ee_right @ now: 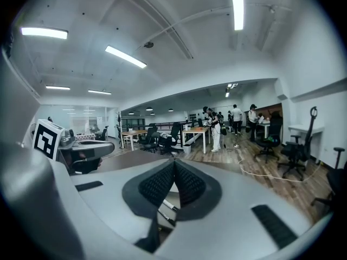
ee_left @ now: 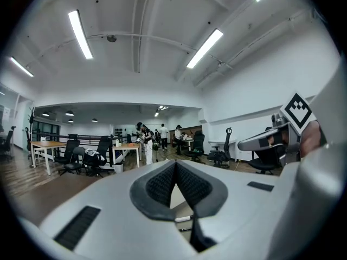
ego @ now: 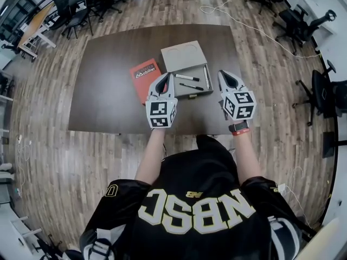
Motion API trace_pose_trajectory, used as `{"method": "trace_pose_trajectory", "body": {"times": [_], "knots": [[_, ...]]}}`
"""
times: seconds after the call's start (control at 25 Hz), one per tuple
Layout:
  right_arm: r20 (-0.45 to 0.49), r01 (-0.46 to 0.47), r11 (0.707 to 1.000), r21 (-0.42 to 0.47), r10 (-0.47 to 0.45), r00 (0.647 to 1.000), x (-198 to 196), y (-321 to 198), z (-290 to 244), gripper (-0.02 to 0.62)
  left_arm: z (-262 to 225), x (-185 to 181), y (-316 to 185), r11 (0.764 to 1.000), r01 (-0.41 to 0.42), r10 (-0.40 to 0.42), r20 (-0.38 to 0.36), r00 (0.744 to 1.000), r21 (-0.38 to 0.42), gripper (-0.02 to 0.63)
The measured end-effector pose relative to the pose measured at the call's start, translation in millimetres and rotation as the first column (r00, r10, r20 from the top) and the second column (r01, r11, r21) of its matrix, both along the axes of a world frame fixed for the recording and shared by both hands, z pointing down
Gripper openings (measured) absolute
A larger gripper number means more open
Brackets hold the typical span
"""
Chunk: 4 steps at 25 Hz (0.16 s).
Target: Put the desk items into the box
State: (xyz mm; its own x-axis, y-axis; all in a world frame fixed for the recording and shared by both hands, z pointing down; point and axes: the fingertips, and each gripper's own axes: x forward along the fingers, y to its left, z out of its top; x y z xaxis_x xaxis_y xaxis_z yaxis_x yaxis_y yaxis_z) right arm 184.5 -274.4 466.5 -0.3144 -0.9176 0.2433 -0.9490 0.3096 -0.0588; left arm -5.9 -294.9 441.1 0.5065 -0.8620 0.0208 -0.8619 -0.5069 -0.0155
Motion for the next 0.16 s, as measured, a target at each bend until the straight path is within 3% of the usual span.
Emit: {"method": "trace_pose_trajectory", "body": {"times": [0.16], "knots": [[-0.007, 0.026, 0.999, -0.019, -0.026, 1.0, -2.6, -1.9, 6.2, 0.009, 14.1, -10.3, -1.4, 0.999, 0.046, -0.045, 0.024, 0.999, -0.02, 0.014]]}}
